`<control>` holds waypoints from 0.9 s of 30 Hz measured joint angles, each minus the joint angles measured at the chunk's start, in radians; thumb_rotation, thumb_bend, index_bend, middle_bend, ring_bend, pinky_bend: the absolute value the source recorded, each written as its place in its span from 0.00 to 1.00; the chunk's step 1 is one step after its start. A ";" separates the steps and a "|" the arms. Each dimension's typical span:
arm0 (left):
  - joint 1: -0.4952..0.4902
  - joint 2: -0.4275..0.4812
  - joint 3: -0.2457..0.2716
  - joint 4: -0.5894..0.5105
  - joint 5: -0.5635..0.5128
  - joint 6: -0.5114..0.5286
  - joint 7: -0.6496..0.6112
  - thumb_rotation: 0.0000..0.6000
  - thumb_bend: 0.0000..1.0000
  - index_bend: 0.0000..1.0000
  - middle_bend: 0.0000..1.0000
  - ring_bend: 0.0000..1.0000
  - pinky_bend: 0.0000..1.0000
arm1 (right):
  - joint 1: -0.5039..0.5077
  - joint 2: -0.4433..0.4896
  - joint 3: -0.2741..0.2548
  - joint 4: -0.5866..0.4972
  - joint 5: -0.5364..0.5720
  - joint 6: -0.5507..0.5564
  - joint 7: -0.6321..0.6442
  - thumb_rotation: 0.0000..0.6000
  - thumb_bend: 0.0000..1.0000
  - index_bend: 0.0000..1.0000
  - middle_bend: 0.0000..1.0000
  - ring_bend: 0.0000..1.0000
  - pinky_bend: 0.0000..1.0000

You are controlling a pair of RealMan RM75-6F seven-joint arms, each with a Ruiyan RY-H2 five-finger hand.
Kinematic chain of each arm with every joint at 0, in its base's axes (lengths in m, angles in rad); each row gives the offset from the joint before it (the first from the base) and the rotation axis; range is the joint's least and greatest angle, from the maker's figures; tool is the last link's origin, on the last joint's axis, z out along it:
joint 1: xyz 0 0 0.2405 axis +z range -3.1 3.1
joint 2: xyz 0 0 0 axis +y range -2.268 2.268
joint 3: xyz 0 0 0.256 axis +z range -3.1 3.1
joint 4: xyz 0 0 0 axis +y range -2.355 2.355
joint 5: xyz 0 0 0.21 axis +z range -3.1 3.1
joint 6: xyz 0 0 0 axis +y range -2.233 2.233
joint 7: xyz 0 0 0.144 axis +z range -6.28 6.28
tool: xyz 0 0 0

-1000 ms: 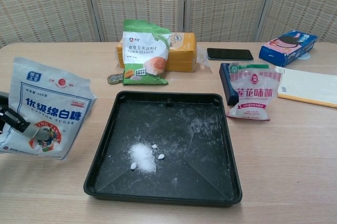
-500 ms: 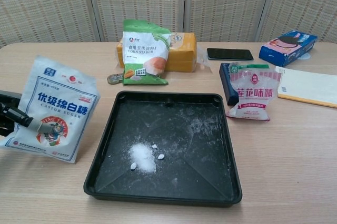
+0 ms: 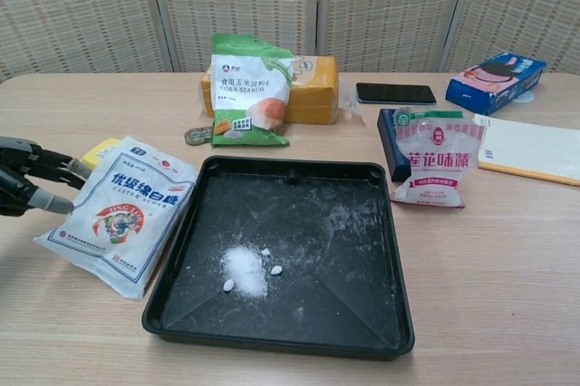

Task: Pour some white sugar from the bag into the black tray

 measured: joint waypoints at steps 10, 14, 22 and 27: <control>0.191 0.122 -0.094 -0.192 0.254 0.268 -0.105 1.00 0.19 0.24 0.27 0.85 1.00 | 0.000 -0.002 0.000 -0.001 0.000 0.002 -0.002 1.00 0.19 0.00 0.00 0.00 0.00; 0.267 0.154 -0.093 -0.244 0.433 0.390 -0.160 1.00 0.19 0.25 0.27 0.82 1.00 | 0.002 -0.006 0.001 -0.002 0.004 -0.005 -0.012 1.00 0.19 0.00 0.00 0.00 0.00; 0.407 0.170 0.062 -0.216 0.960 0.854 -0.224 1.00 0.18 0.24 0.24 0.38 0.61 | 0.003 -0.011 0.006 -0.002 0.018 -0.013 -0.025 1.00 0.19 0.00 0.00 0.00 0.00; 0.461 0.104 0.178 -0.038 1.121 1.135 -0.184 1.00 0.18 0.24 0.18 0.16 0.38 | 0.003 -0.016 0.008 -0.003 0.027 -0.017 -0.035 1.00 0.19 0.00 0.00 0.00 0.00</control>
